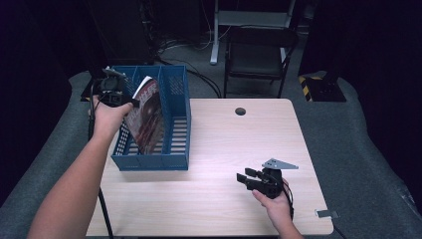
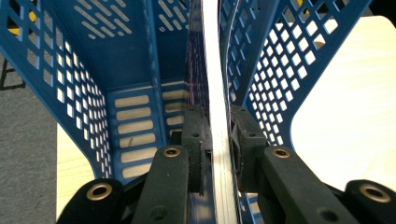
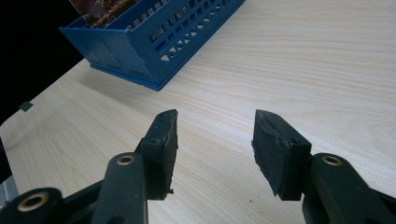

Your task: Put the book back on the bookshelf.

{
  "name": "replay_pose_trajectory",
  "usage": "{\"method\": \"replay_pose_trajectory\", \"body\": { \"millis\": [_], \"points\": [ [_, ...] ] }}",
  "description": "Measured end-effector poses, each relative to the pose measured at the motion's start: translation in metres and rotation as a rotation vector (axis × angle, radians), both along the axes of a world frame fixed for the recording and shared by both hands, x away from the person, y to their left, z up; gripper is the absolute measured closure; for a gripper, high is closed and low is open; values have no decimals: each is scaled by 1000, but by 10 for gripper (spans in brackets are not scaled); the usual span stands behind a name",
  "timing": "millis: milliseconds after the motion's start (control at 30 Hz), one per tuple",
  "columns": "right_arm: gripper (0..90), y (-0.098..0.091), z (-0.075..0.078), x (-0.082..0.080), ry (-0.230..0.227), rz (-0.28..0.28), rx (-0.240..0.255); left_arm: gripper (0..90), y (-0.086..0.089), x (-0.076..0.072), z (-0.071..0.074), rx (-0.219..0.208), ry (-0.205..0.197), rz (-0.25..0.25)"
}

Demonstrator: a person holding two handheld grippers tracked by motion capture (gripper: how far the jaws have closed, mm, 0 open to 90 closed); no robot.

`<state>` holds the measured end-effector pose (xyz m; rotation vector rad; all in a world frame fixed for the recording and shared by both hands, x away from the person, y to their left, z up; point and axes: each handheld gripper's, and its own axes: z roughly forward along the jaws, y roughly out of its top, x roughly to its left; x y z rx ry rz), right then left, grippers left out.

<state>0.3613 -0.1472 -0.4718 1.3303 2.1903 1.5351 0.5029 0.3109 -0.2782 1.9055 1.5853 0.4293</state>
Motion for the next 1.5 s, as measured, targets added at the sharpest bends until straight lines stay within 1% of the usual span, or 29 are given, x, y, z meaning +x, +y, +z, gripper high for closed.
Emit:
{"method": "replay_pose_trajectory", "body": {
  "millis": [67,133,233,300,333,367,400,467,533,567,733,900,933,1067,1100,1200,1300,1500],
  "points": [
    [498,0,0,0,1,1,0,772,0,-1,0,2,0,-9],
    [498,0,0,0,2,1,-1,763,-1,-3,1,-9,1,-8],
    [498,0,0,0,2,-1,0,763,-1,-5,1,1,2,-27],
    [498,0,-1,0,2,0,1,763,0,-6,1,0,3,-27],
    [498,0,0,0,2,-1,0,763,-1,-7,1,-10,2,-21],
    [498,0,0,0,2,-1,0,763,0,-7,1,-5,2,-29],
    [498,0,0,0,2,-1,1,763,0,-8,1,-11,1,-24],
    [498,0,0,0,1,-1,1,764,0,-9,1,-7,0,-33],
    [497,0,0,0,0,0,-2,765,-1,-10,1,-16,4,-26],
    [497,1,0,0,0,-1,-2,766,0,-11,1,-13,9,-33],
    [497,1,-1,0,3,0,-5,792,0,-11,1,-8,7,-41],
    [497,1,-1,0,2,-4,-4,806,0,-12,1,-6,7,-35],
    [497,1,-1,0,2,-2,-1,808,-1,-12,1,-13,11,-28],
    [497,1,-1,0,1,-2,-6,824,0,-12,1,-7,4,-31],
    [497,1,-1,0,1,-2,-5,829,0,-12,1,3,6,-27],
    [497,1,-1,0,1,0,-5,833,1,-11,1,10,-1,-24],
    [497,1,-1,0,4,0,-6,835,3,-11,1,-1,5,-15],
    [497,1,-1,0,4,2,-6,838,3,-11,2,2,6,-19]
  ]
}}
